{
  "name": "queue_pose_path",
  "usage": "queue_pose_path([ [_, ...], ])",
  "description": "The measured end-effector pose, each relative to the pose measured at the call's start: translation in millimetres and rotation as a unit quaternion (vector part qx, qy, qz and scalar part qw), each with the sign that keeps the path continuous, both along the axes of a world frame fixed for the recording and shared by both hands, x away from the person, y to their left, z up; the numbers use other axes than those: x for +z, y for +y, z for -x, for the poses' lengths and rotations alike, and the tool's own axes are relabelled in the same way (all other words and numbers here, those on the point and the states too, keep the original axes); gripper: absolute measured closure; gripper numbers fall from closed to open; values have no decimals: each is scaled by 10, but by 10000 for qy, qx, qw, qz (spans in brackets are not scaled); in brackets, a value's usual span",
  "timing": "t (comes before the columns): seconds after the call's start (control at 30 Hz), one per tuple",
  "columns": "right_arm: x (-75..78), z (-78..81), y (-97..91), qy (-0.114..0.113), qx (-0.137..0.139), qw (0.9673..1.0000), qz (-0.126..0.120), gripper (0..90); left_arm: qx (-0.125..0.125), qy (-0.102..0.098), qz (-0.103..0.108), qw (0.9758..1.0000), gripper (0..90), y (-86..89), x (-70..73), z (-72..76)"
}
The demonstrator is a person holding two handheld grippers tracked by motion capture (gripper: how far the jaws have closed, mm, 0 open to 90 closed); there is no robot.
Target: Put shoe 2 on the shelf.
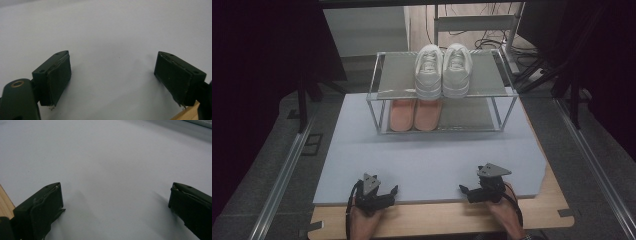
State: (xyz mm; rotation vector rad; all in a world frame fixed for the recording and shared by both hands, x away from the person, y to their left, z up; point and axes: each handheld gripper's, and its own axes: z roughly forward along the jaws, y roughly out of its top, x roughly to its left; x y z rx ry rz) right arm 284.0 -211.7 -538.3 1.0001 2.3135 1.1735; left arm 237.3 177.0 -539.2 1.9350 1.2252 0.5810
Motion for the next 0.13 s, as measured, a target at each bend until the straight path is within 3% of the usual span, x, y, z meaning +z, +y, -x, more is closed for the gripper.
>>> queue_pose_path([
  [0.13, -1, 4, 2, 4, -25, 10000, -3, 0, 1, 4, 5, 10000, 141, 1, 0, 0],
])
